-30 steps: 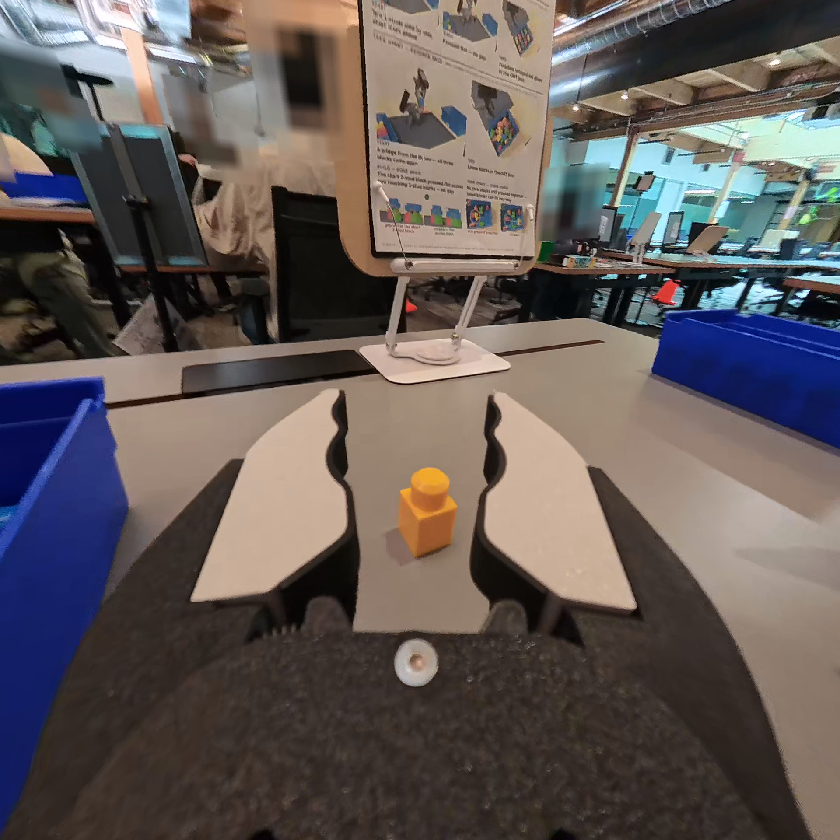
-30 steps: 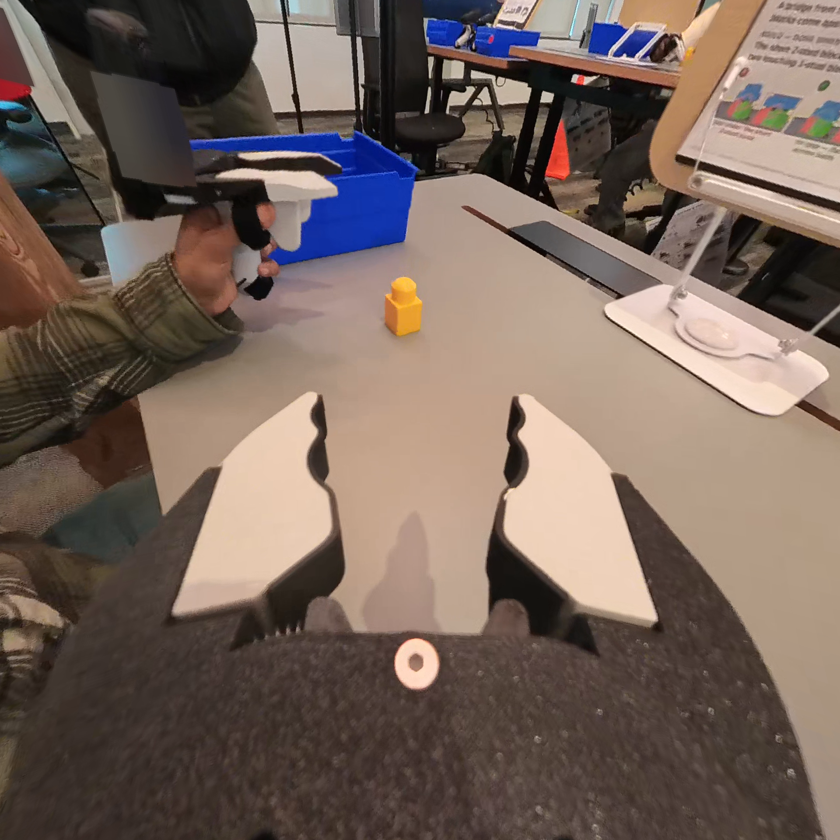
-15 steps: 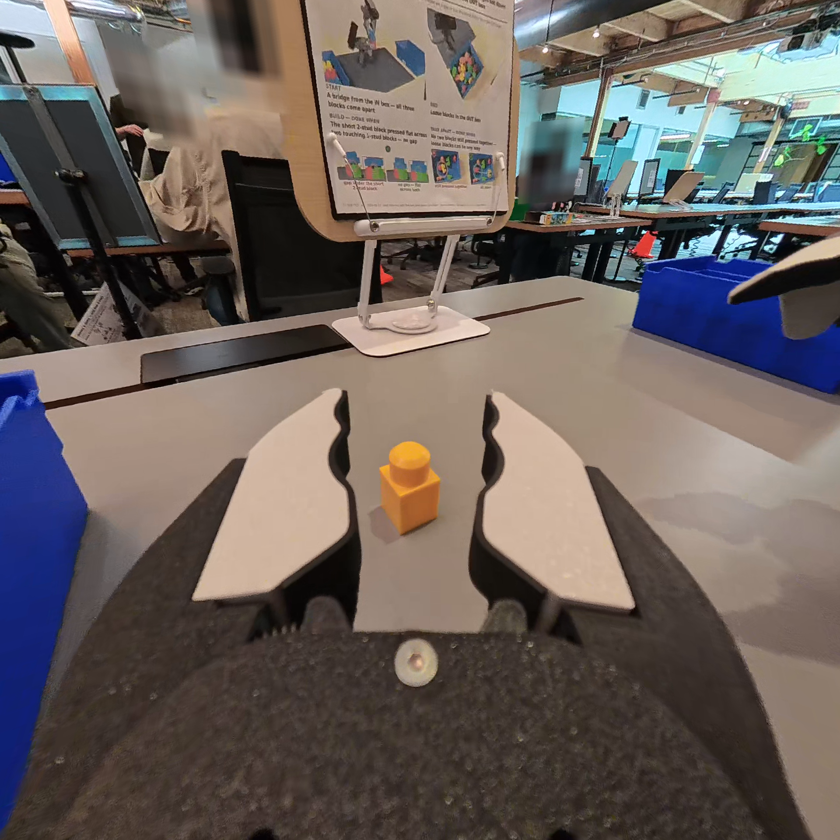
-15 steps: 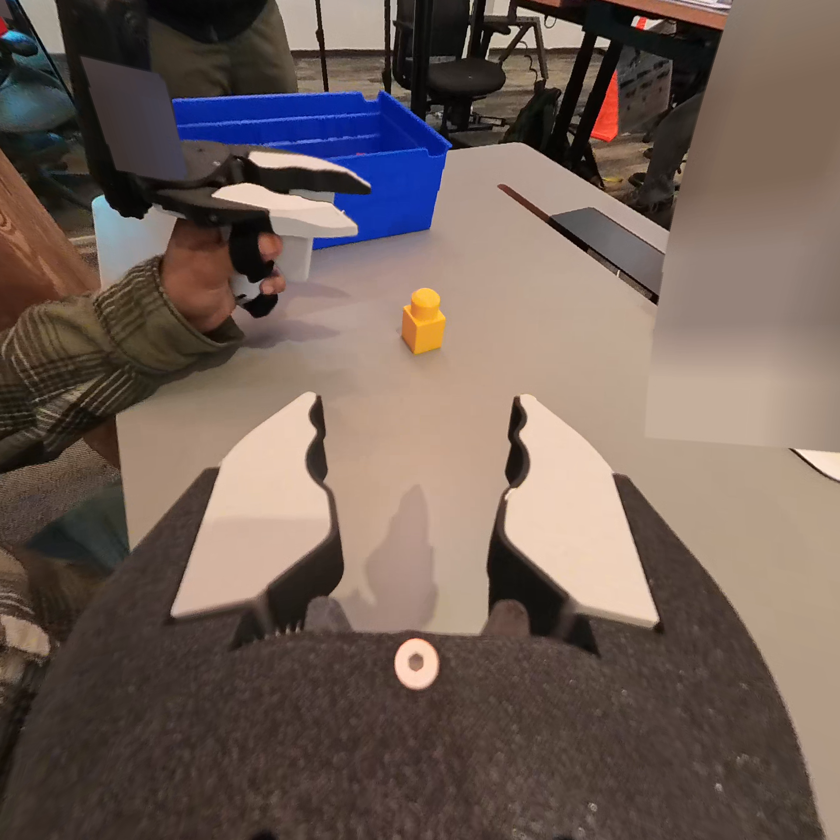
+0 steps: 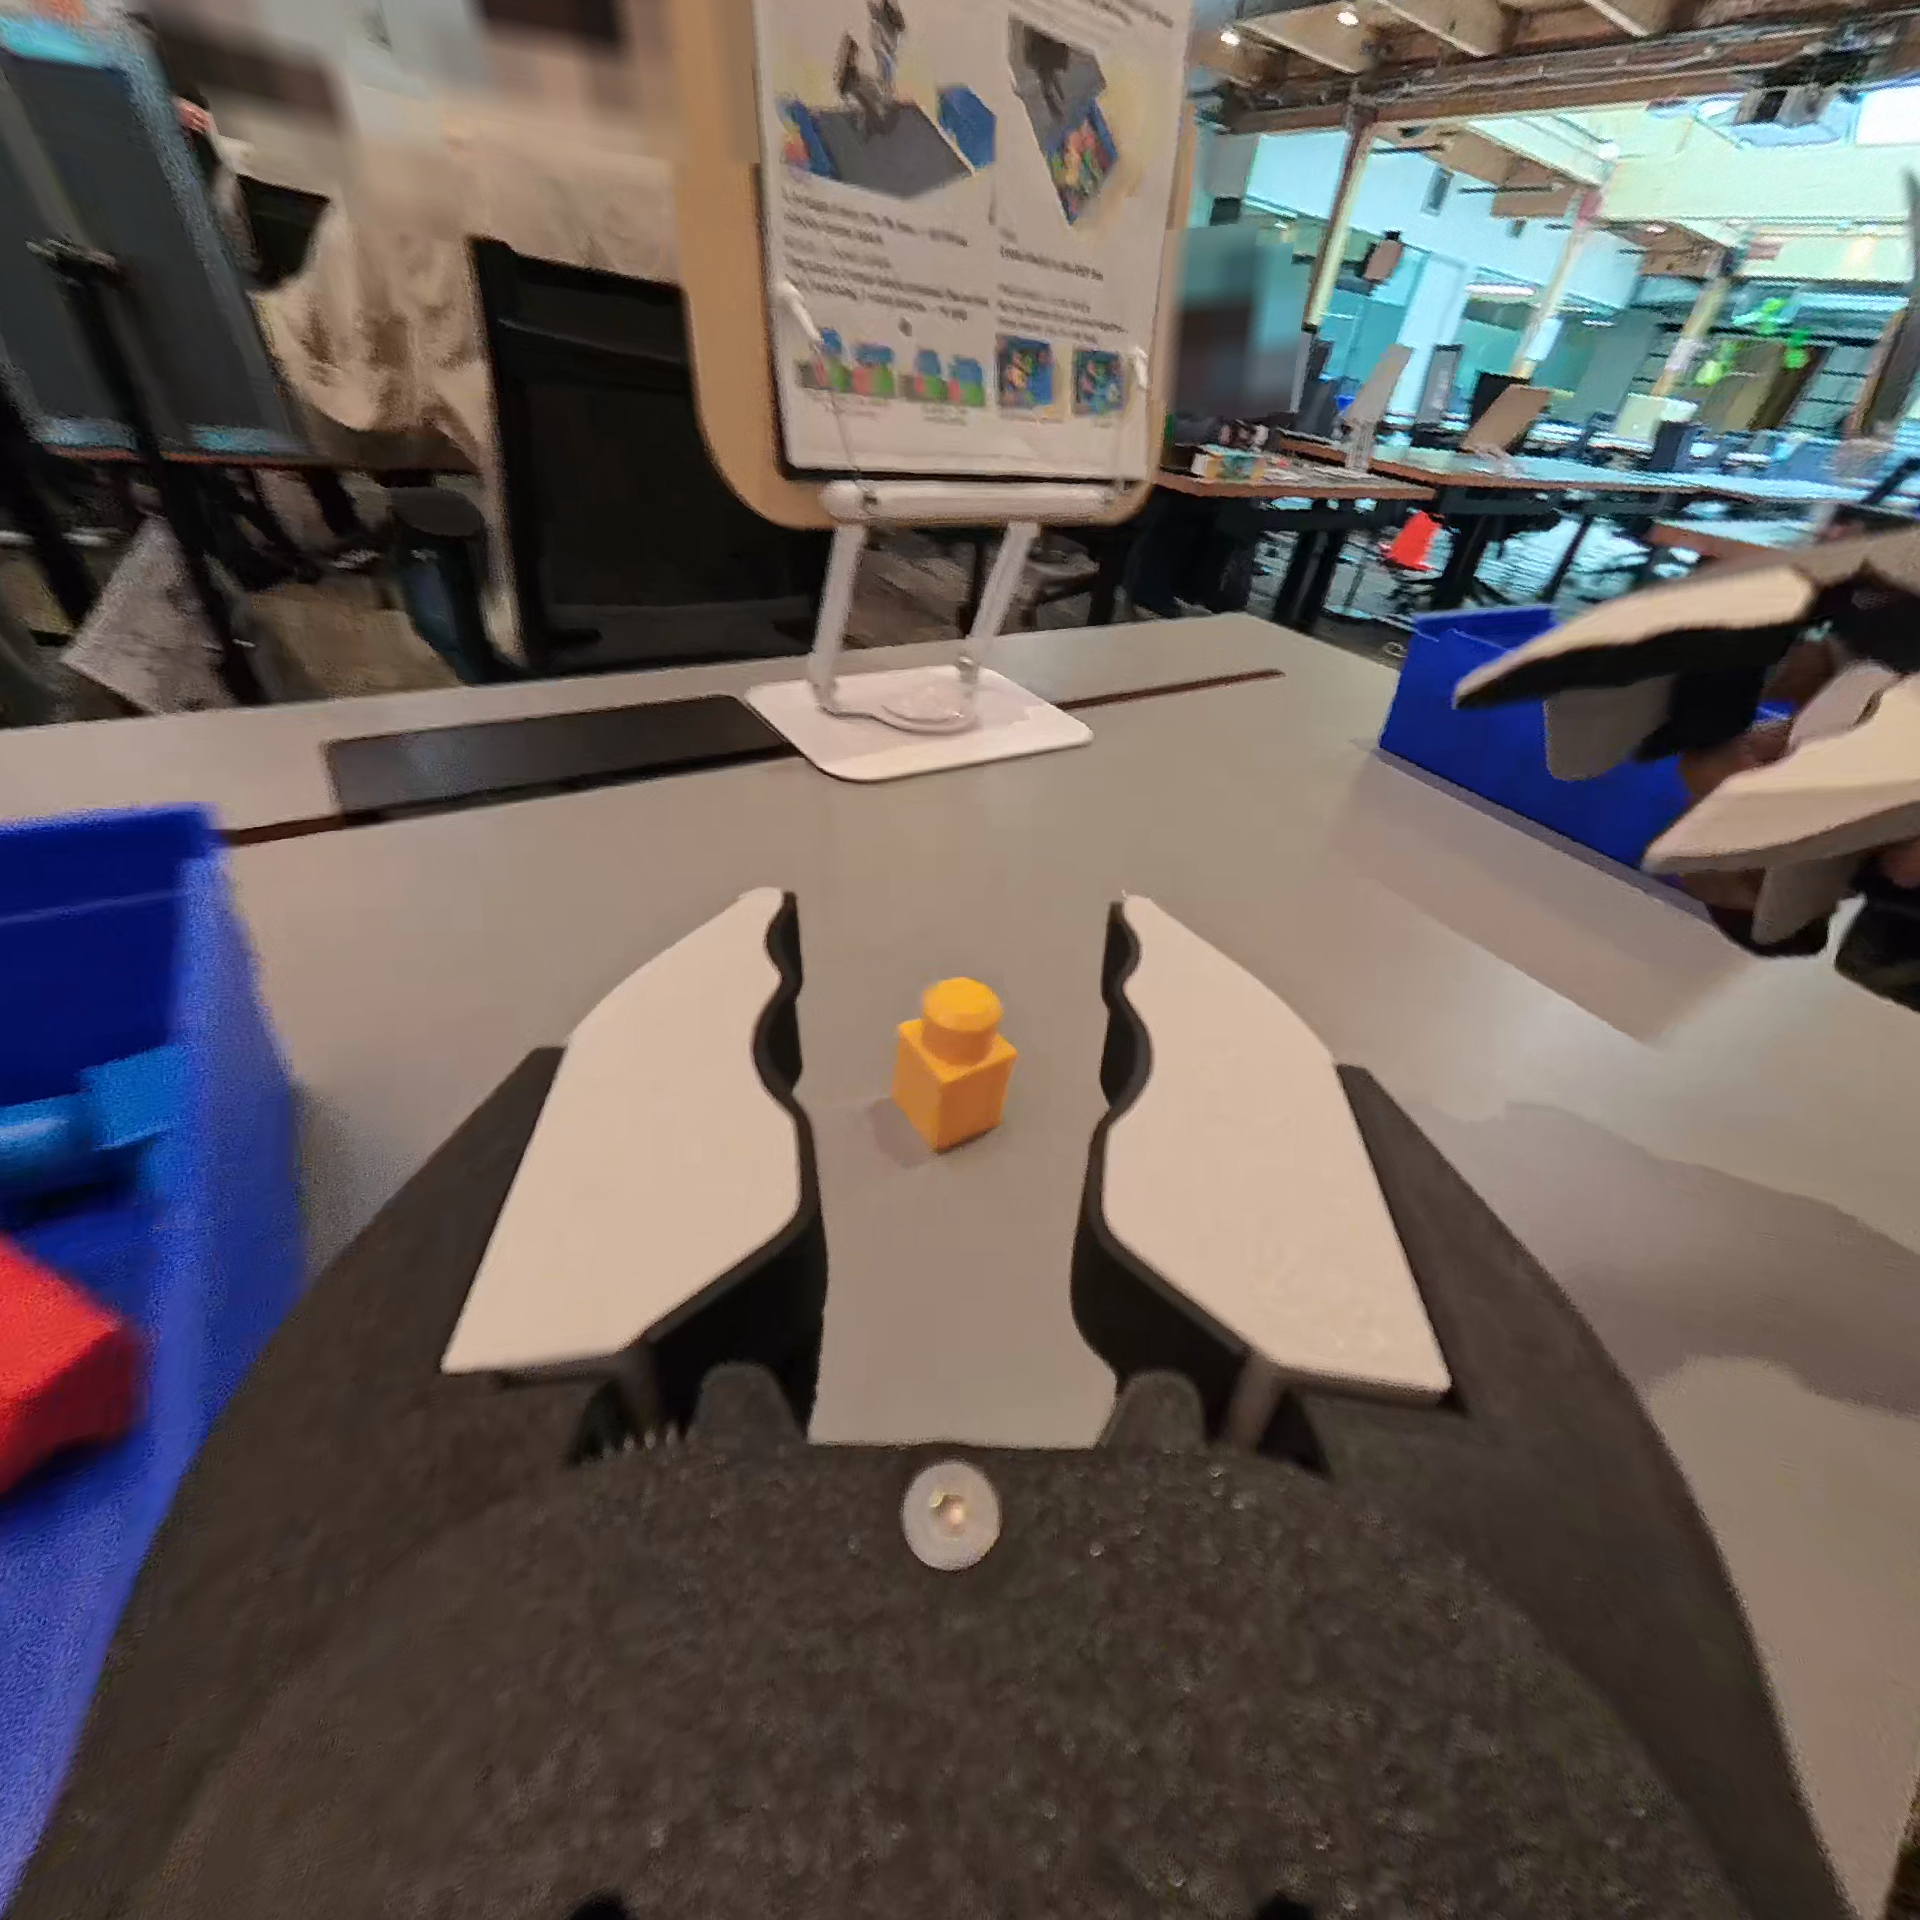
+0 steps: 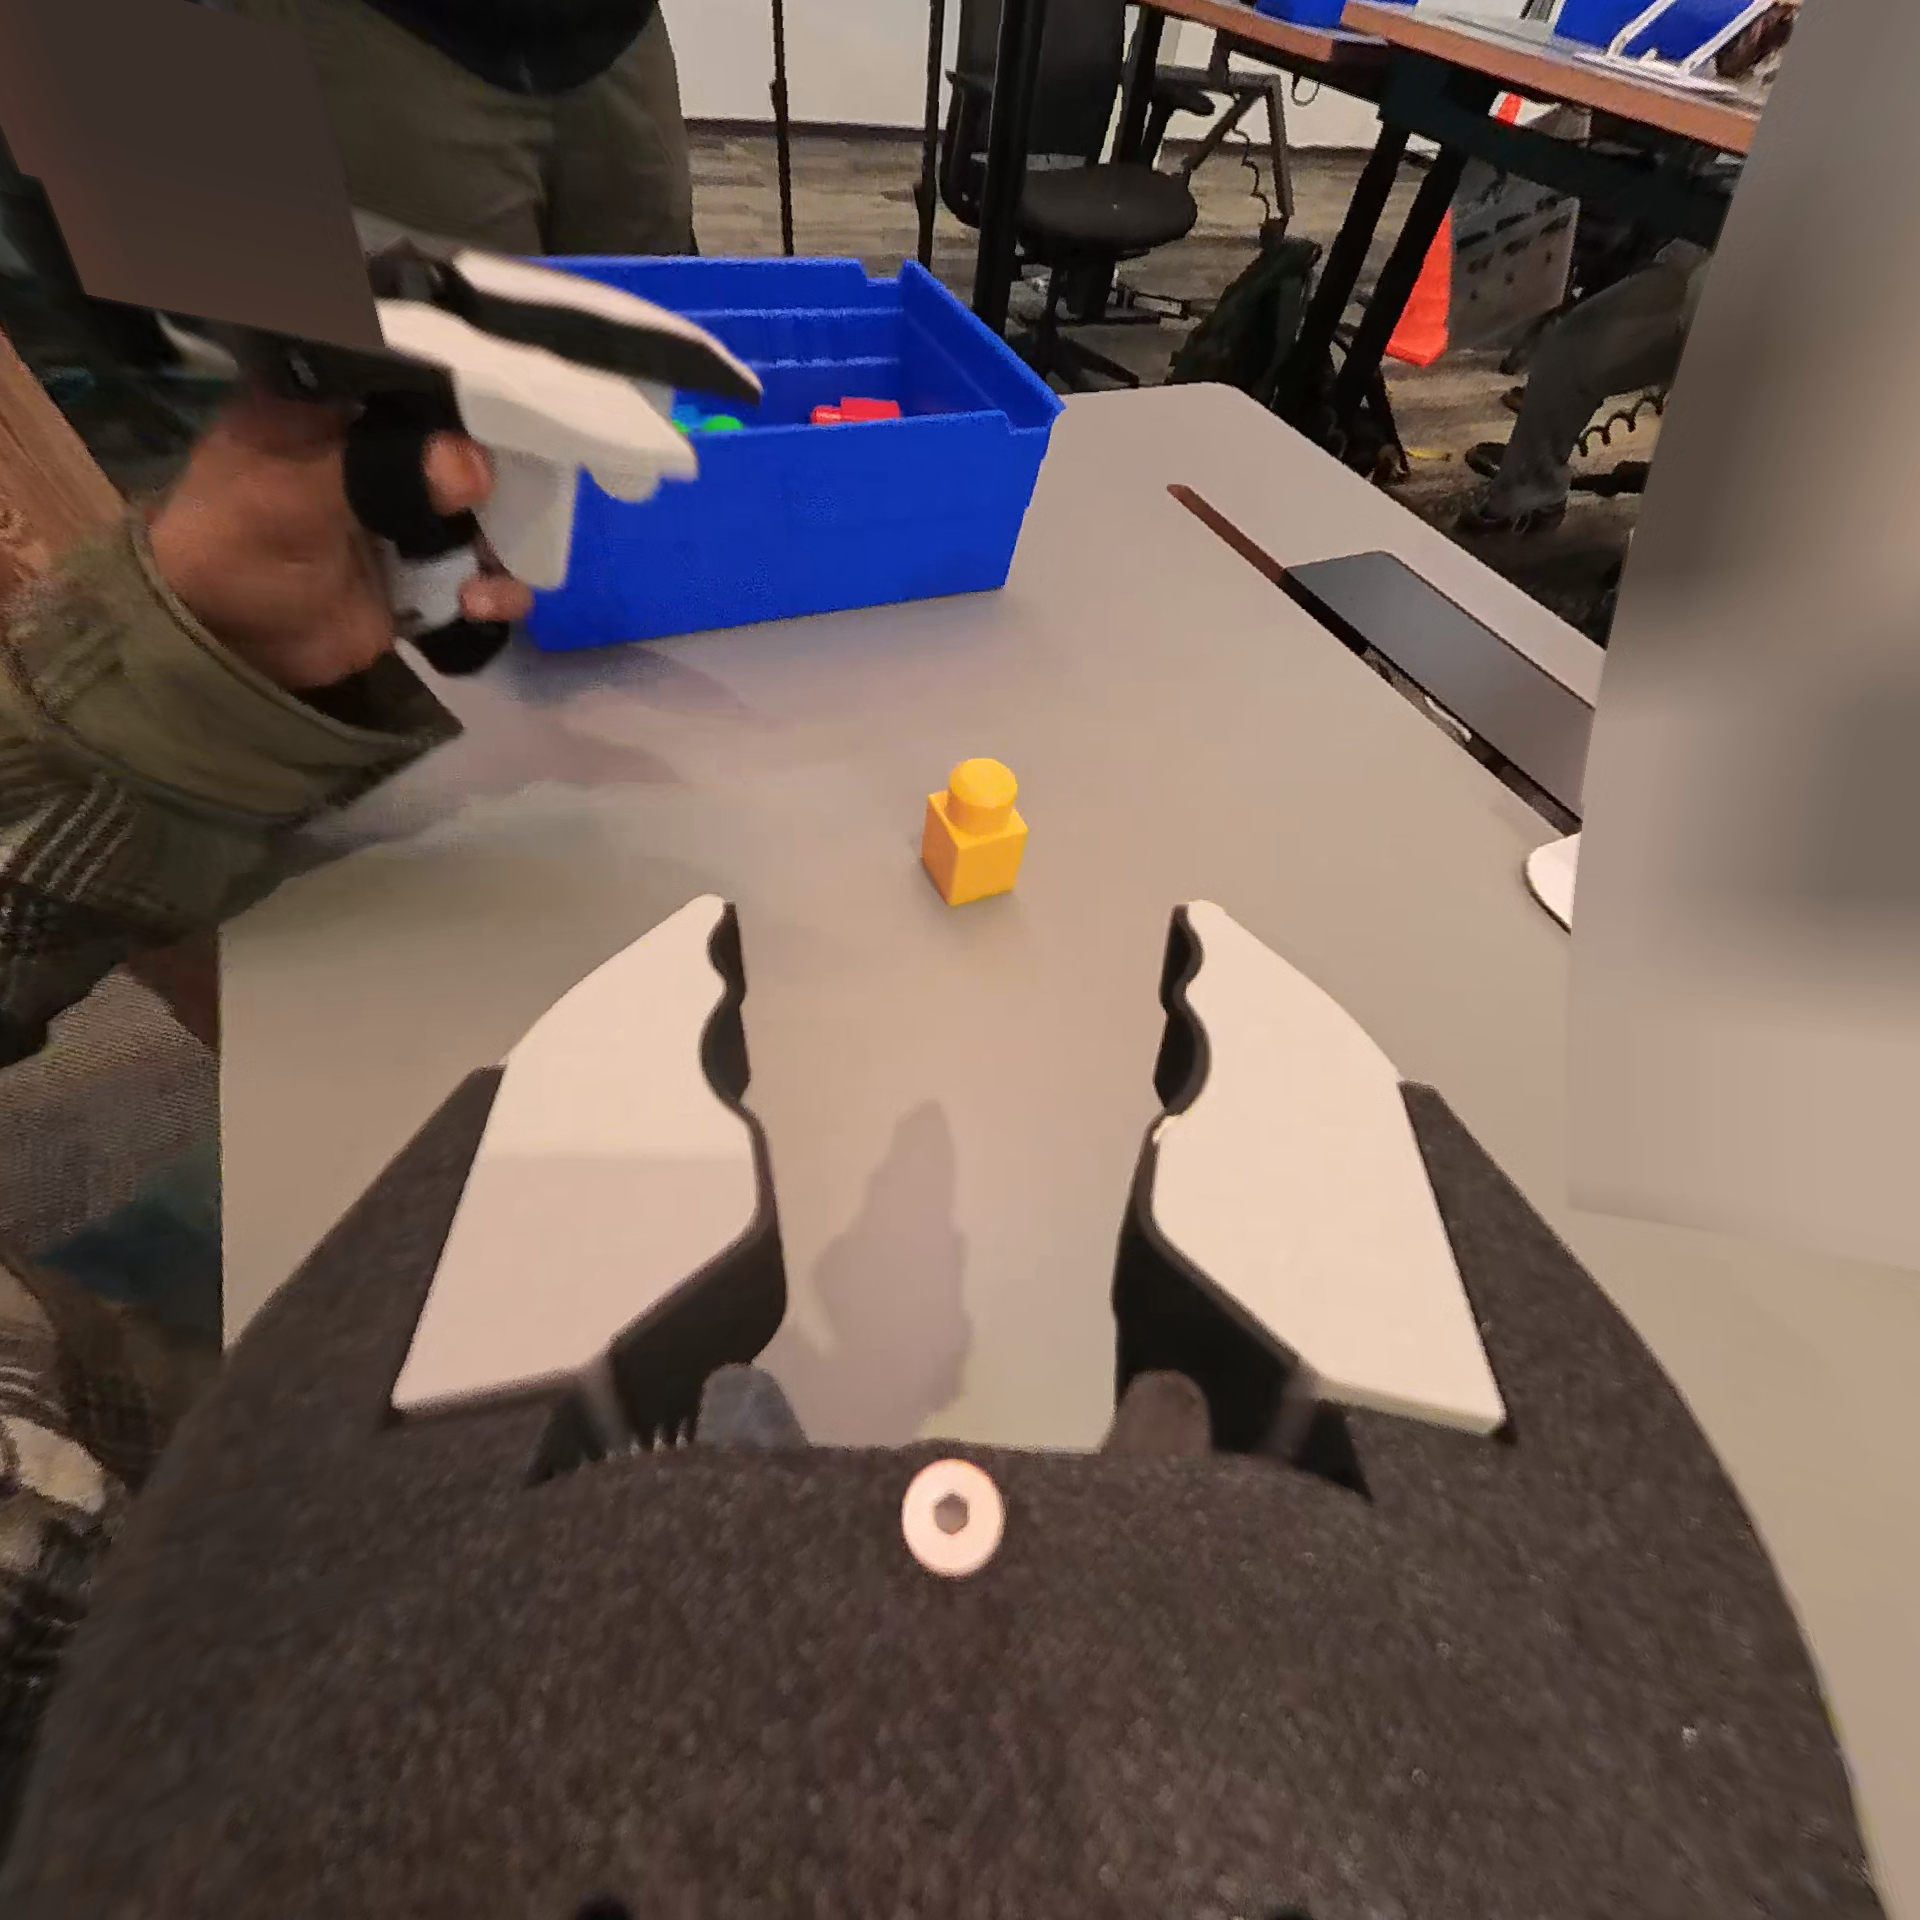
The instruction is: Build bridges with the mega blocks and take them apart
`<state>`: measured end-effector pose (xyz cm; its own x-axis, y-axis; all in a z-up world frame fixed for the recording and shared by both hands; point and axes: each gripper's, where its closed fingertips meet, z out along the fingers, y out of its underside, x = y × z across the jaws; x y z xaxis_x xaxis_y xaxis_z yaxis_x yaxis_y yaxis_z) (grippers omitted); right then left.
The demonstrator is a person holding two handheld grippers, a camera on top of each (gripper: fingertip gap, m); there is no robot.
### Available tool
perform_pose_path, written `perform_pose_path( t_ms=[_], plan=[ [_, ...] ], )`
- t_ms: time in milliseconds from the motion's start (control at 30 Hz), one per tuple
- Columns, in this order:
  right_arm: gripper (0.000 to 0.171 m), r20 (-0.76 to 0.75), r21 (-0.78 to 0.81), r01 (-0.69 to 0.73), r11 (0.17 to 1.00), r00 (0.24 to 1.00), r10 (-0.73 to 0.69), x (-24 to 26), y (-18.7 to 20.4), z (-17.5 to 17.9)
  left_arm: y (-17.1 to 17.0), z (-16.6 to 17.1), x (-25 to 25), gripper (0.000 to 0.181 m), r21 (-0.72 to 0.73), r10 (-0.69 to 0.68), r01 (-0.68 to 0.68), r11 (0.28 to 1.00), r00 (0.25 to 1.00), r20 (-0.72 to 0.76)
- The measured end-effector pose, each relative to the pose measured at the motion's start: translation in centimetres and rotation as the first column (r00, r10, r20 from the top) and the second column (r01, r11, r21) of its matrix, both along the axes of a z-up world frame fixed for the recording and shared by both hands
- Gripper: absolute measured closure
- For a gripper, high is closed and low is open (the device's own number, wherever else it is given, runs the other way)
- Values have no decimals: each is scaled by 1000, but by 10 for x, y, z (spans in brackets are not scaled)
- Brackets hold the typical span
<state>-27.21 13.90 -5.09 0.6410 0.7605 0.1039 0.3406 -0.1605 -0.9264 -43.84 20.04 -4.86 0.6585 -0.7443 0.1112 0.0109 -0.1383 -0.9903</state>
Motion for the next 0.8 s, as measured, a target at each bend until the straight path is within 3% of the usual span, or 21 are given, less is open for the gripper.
perform_pose_path(
  t_ms=[133, 200, 267, 367, 500, 600, 800],
  plan=[
    [95, -7, -14, -10, 1000, 1000, 10, 5, 2, -11, 13, 29, -84, 132, 19, 238, -238, 971, 968, -73],
    [95, 8, -17, -15, 1000, 1000, 15, 11, 3, -17, 31, 37, -132, 139, 6, 342, -344, 939, 932, -119],
    [95, 4, -27, -20, 999, 1000, 21, 16, 6, -23, 57, 37, -168, 133, -67, 388, -400, 914, 911, -143],
    [95, -11, -36, -18, 999, 1000, 17, 25, 10, -28, 96, 21, -195, 127, -218, 382, -413, 884, 908, -171],
    [97, -42, -33, -7, 999, 999, 6, 42, 13, -29, 138, -25, -203, 124, -382, 315, -447, 809, 878, -362],
    [99, -56, -46, -7, 999, 998, 4, 54, 13, -32, 164, -49, -204, 132, -426, 284, -489, 761, 842, -459],
    [99, -63, -47, 13, 999, 998, -16, 79, 13, -34, 193, -84, -198, 133, -566, 255, -530, 631, 832, -493]
  ],
)
